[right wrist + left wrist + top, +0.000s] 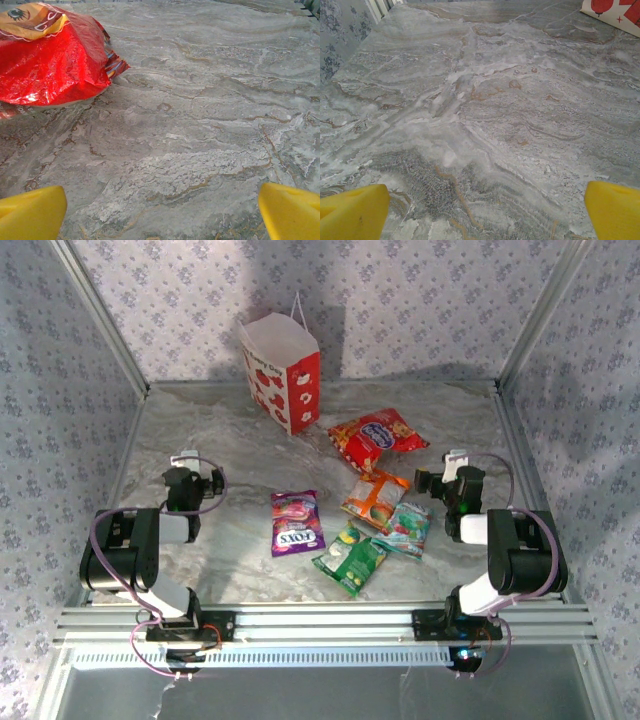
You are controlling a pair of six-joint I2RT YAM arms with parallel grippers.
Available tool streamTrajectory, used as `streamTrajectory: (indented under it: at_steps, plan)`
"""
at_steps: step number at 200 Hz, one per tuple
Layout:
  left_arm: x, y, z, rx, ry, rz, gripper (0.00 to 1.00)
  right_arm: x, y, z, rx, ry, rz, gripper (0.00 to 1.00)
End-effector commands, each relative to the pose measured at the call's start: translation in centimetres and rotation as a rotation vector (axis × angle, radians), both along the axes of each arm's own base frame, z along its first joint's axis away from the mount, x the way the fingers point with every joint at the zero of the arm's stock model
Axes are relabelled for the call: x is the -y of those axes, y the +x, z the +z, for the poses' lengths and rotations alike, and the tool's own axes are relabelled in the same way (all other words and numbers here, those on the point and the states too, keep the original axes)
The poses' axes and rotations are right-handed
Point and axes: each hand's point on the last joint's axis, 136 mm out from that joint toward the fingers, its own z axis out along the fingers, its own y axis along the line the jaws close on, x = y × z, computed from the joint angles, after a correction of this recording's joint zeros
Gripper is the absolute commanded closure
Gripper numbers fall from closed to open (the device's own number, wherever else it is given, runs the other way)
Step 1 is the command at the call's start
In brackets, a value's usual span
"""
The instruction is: Place the snacks into the paper bag
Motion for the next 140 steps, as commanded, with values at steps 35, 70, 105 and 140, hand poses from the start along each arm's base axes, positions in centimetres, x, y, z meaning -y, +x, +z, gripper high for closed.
streamTrajectory:
  at_steps: [35, 70, 105, 140]
  plan:
    - [0.3, 0.8, 1.1, 0.037, -0.017, -0.011, 0.0, 0.2, 0.4, 0.4, 0.01, -0.014, 0.004, 0.0]
    - [0.3, 0.8, 1.1, 0.036, -0.017, -0.011, 0.0, 0.2, 0.4, 0.4, 0.011, -0.014, 0.004, 0.0]
    - [0.3, 0.8, 1.1, 0.037, -0.015, -0.011, 0.0, 1.0, 0.5, 0.5, 0.006, -0.016, -0.051, 0.0]
    - [-0.9, 0.8, 2.2, 0.027, 0.006, 0.078, 0.0, 1.5, 0.4, 1.5, 0.005, -0.024, -0.086, 0.0]
